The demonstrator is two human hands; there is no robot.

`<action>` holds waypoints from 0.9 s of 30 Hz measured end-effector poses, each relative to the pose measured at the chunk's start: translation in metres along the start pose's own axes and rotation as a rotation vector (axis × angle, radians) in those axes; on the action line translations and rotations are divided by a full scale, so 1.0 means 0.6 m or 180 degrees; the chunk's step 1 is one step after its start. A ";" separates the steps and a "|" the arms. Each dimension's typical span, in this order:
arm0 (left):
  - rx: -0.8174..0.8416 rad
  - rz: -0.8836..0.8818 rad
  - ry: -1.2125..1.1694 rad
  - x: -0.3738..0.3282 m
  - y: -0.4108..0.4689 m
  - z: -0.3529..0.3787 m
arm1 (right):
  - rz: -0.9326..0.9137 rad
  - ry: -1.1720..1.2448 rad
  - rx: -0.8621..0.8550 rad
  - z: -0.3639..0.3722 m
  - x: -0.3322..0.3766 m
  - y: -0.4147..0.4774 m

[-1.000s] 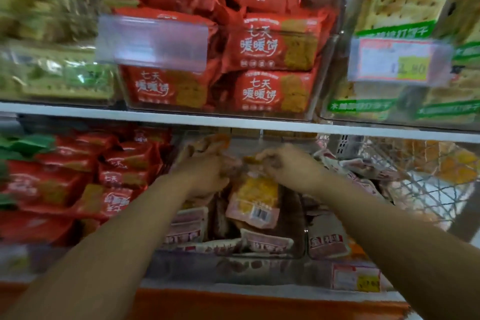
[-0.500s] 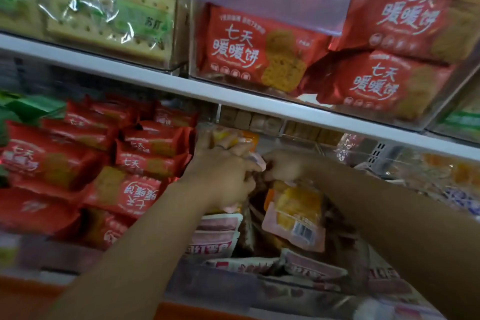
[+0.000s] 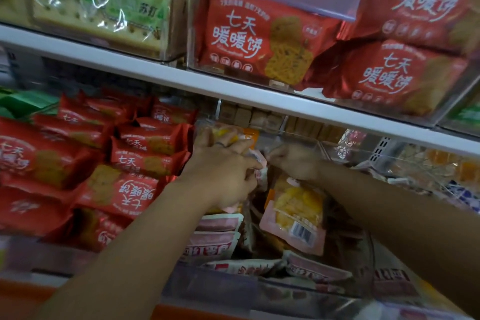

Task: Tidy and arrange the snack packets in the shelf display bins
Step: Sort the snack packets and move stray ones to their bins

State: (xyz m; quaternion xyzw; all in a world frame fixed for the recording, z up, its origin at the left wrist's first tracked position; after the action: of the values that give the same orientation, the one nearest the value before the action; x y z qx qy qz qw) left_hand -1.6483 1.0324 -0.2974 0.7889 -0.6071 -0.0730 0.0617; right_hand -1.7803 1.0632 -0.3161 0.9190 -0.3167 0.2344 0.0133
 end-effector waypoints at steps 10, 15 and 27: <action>-0.0062 0.0085 0.0120 -0.011 -0.005 -0.003 | -0.0073 0.1232 -0.1658 -0.114 -0.014 -0.135; -0.0215 0.0152 -0.0019 -0.036 -0.012 -0.017 | 0.0197 0.2761 -0.1996 -0.105 -0.056 -0.195; 0.0089 0.0548 -0.0973 -0.189 -0.093 -0.023 | 0.0582 0.3603 -0.2232 -0.129 -0.190 -0.334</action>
State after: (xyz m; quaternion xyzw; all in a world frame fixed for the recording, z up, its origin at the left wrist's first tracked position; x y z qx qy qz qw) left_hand -1.6213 1.1561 -0.2897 0.7145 -0.6757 -0.1780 -0.0363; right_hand -1.7736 1.3025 -0.2724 0.5652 -0.3948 0.5635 0.4551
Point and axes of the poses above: each hand's wrist, its own y-axis towards the middle knuckle, its own z-axis out of the palm, x = y × z, the point moved 10 cm from there along y, towards the middle knuckle, and after that the axes turned 6 degrees about z, right-handed, at the moved point
